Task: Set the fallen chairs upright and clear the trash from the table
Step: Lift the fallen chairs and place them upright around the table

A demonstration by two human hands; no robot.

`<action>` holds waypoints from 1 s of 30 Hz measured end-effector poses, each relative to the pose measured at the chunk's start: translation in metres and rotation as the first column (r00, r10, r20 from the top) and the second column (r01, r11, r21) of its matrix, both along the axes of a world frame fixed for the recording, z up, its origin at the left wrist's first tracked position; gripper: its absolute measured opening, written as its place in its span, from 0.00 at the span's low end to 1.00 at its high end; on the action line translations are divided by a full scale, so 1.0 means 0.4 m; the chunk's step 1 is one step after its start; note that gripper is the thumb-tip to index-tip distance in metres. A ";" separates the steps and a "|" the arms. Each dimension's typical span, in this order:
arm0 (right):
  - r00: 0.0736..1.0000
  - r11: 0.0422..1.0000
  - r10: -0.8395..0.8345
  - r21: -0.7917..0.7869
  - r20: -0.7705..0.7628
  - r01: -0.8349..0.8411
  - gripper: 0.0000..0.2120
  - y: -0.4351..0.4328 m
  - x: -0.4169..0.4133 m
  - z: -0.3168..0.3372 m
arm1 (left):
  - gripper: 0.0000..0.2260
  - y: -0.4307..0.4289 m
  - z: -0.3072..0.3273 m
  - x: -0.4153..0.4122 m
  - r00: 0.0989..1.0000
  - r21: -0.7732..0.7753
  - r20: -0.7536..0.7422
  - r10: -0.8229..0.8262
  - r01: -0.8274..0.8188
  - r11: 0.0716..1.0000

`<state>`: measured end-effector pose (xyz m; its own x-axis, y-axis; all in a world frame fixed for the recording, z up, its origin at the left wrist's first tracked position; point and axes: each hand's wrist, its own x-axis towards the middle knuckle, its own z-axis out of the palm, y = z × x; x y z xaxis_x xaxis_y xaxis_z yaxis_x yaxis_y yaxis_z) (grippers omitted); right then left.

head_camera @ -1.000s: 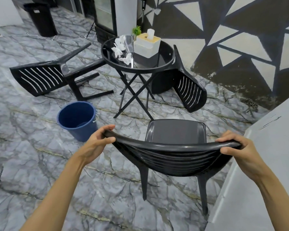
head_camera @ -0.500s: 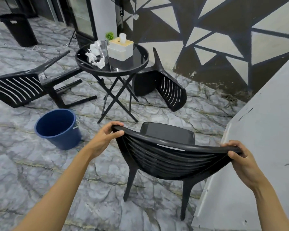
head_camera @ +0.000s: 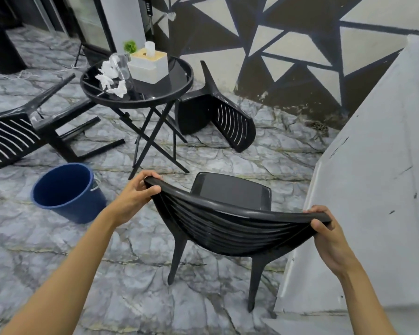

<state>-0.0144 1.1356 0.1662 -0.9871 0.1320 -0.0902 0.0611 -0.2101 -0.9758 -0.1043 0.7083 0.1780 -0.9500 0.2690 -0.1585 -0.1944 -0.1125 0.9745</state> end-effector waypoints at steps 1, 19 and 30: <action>1.000 1.000 0.008 -0.002 -0.001 -0.008 0.07 -0.004 0.003 -0.005 | 0.11 -0.013 -0.010 0.013 1.000 -0.007 -0.008 0.015 -0.015 1.000; 0.954 0.950 0.297 -0.116 0.033 -0.291 0.08 -0.254 -0.196 -0.001 | 0.11 -0.262 -0.052 0.168 0.897 0.038 -0.084 0.434 -0.433 0.901; 0.889 0.887 0.456 -0.065 -0.025 -0.457 0.08 -0.379 -0.383 0.056 | 0.09 -0.342 -0.051 0.174 0.847 0.033 -0.074 0.526 -0.525 0.851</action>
